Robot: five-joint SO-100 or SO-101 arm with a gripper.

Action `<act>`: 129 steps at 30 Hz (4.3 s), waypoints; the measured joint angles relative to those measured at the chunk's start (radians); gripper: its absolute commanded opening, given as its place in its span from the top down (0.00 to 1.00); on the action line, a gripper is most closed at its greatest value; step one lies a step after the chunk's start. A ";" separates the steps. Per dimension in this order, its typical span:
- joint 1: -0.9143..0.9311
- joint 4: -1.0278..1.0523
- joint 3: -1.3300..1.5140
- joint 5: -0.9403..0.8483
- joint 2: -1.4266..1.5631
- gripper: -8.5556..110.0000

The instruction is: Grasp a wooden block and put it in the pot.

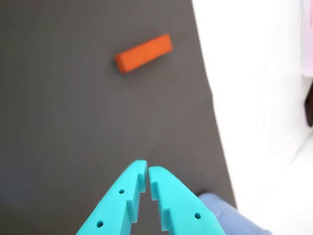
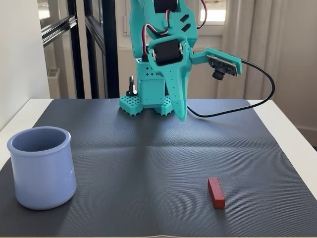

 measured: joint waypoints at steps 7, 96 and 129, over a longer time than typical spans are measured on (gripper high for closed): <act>-0.061 -0.115 -0.077 0.313 -0.190 0.93; -0.091 -0.227 -0.443 1.158 -0.864 0.93; 0.305 -0.224 -0.446 0.749 -0.543 0.92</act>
